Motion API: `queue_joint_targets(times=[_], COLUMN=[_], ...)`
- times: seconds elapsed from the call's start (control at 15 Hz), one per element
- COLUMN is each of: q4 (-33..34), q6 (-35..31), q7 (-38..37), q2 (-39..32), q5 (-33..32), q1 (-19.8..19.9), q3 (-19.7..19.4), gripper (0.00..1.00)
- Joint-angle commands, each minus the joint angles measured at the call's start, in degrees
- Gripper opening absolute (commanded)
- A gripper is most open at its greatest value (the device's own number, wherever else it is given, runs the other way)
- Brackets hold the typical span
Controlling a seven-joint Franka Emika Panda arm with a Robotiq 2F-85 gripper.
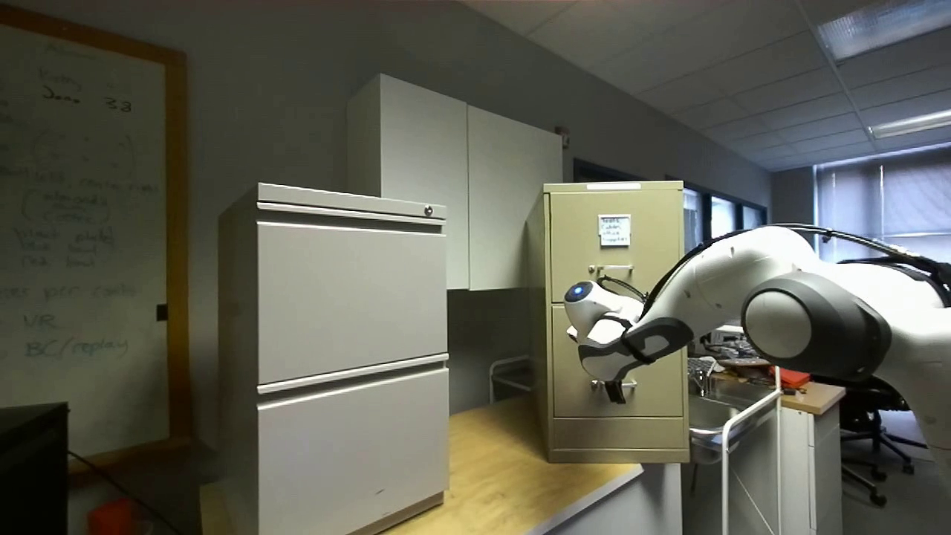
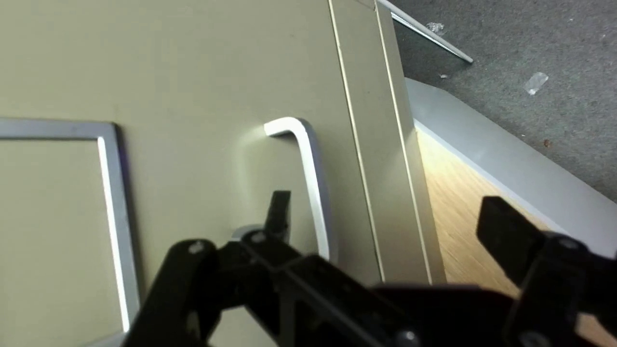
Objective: Open the bottom cabinet drawer on the right
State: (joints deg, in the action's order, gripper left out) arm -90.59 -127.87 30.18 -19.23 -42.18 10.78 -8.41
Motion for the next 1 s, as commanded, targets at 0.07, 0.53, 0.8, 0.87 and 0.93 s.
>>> queue_joint_targets(times=[0.07, 0.53, 0.8, 0.87, 0.93], q4=[5.20, 9.35, 11.27, 11.58, 12.03], q6=[-0.41, -0.48, 0.17, 0.52, 0.87], q7=[2.90, 4.89, 6.24, 6.61, 7.05], q2=[-3.93, -7.98, -9.86, -10.07, -10.42], q5=[1.44, 4.97, 8.29, 9.30, 10.34], q1=[1.32, 2.38, 2.93, 3.06, 3.21], q3=[0.06, 0.58, 0.57, 0.57, 0.51], gripper=[1.00, 1.00, 1.00, 1.00, 1.00])
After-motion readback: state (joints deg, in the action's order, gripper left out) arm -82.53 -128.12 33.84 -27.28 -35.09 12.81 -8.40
